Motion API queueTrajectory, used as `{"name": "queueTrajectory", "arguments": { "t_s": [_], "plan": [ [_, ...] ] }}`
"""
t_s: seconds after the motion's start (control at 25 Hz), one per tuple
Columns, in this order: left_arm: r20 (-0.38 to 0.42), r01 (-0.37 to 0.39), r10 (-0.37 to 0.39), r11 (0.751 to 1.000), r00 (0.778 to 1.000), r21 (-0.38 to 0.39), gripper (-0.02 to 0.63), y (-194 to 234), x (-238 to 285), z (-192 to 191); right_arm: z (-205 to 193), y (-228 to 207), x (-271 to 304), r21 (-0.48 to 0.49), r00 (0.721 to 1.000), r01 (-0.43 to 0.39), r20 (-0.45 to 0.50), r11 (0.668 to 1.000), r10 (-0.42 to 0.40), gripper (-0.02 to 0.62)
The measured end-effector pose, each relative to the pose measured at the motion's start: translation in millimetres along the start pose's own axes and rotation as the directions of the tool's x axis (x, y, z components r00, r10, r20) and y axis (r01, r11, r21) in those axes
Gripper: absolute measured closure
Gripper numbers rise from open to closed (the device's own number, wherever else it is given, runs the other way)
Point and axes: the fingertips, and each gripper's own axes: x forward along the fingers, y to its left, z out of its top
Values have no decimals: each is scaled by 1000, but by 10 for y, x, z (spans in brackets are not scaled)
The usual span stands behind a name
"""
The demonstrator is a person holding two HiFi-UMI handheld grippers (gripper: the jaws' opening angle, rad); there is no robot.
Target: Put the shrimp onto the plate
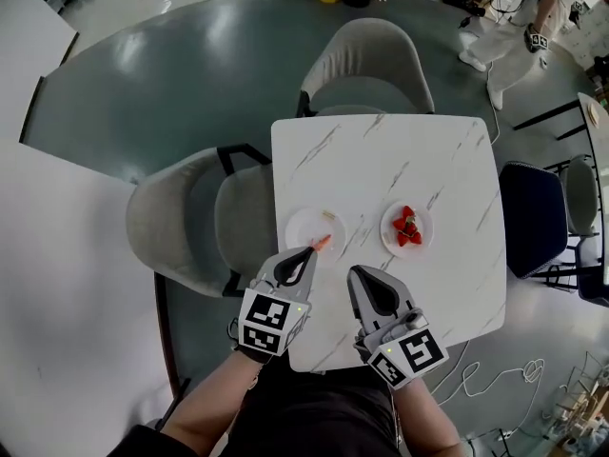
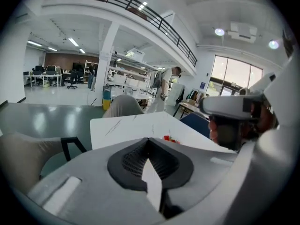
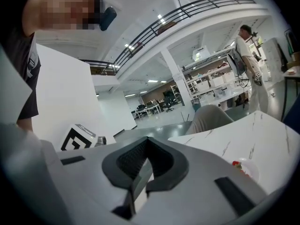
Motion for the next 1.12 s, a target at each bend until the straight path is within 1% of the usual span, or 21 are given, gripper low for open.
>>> {"name": "queueTrajectory", "arguments": {
  "t_s": [0.2,0.32,0.52,0.64,0.84,1.12],
  "plan": [
    [102,41,-42,999,994,15,598,-371,-537,498,277,241,-153,-25,1000,-17,-5,1000,17,594],
    [166,46,-46,999,985,8,598,-527,-798,765,468,302,-244,-38,1000,-12,10,999,12,594],
    [209,44,-53,998,976,48,598,-704,-1023,1041,731,413,-371,-71,1000,10,30,997,-8,594],
    [258,61,-73,997,963,54,598,-788,-1208,1233,876,554,-423,-90,999,-3,53,996,8,594],
    [324,82,-89,996,942,36,598,-921,-1479,1434,1055,745,-515,-116,996,-21,88,993,32,594],
    [413,120,-143,990,899,79,598,-1120,-1726,1735,1467,972,-702,-187,983,-22,176,982,56,594]
  ]
}}
